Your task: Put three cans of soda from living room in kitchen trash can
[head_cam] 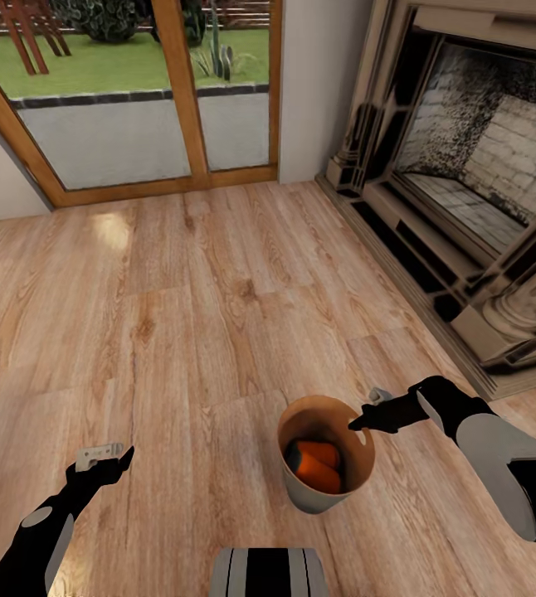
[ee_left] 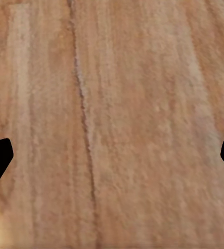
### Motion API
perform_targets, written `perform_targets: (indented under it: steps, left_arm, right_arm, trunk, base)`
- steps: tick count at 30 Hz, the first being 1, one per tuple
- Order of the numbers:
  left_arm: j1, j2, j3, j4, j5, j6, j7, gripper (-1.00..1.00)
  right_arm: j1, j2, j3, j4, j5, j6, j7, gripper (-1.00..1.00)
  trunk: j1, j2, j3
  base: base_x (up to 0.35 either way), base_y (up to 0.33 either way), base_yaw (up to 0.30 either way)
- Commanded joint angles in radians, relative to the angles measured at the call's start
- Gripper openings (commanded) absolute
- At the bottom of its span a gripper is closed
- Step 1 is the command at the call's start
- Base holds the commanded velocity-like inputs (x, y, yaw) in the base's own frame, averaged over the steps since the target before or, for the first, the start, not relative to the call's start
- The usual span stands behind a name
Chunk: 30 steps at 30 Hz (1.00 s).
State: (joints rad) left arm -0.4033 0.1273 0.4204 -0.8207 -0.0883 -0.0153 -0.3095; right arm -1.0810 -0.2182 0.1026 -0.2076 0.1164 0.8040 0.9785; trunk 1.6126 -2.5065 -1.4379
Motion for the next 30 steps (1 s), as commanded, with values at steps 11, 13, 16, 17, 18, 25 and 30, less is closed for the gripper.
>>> perform_targets:
  steps: [11,13,16,17,18,25,30]
  left_arm:
    - [0.0,0.0,0.0,0.0,0.001,-0.003,0.0,1.0]
    - [0.0,0.0,0.0,0.0,0.001,-0.003,0.0,1.0]
    - [0.0,0.0,0.0,0.0,0.001,-0.003,0.0,1.0]
    - [0.0,0.0,0.0,0.0,0.001,-0.003,0.0,1.0]
    - [0.0,0.0,0.0,0.0,0.001,-0.003,0.0,1.0]
    - [0.0,0.0,0.0,0.0,0.001,-0.003,0.0,1.0]
    - [0.0,0.0,0.0,0.0,0.001,-0.003,0.001,1.0]
  right_arm:
    - [0.0,-0.001,-0.001,-0.003,0.011,-0.016,-0.001,-1.0]
    - [0.0,-0.001,-0.002,-0.003,0.011,-0.016,-0.001,-1.0]
    - [0.0,-0.001,-0.003,-0.003,0.01,-0.016,-0.001,1.0]
    - [0.0,-0.001,-0.003,-0.003,0.01,-0.016,-0.001,1.0]
    - [0.0,-0.001,-0.003,-0.003,0.01,-0.016,-0.001,1.0]
    - [0.0,-0.001,-0.003,-0.004,0.009,-0.016,-0.001,1.0]
    - [0.0,-0.001,-0.003,-0.004,0.009,-0.016,-0.001,1.0]
  trunk:
    - [0.0,0.0,0.0]
    - [0.0,0.0,0.0]
    - [0.0,0.0,0.0]
    - [0.0,0.0,0.0]
    - [0.0,0.0,0.0]
    - [0.0,0.0,0.0]
    - [0.0,0.0,0.0]
  base:
    - [0.0,0.0,0.0]
    - [0.0,0.0,0.0]
    - [0.0,0.0,0.0]
    - [0.0,0.0,0.0]
    - [0.0,0.0,0.0]
    - [0.0,0.0,0.0]
    - [0.0,0.0,0.0]
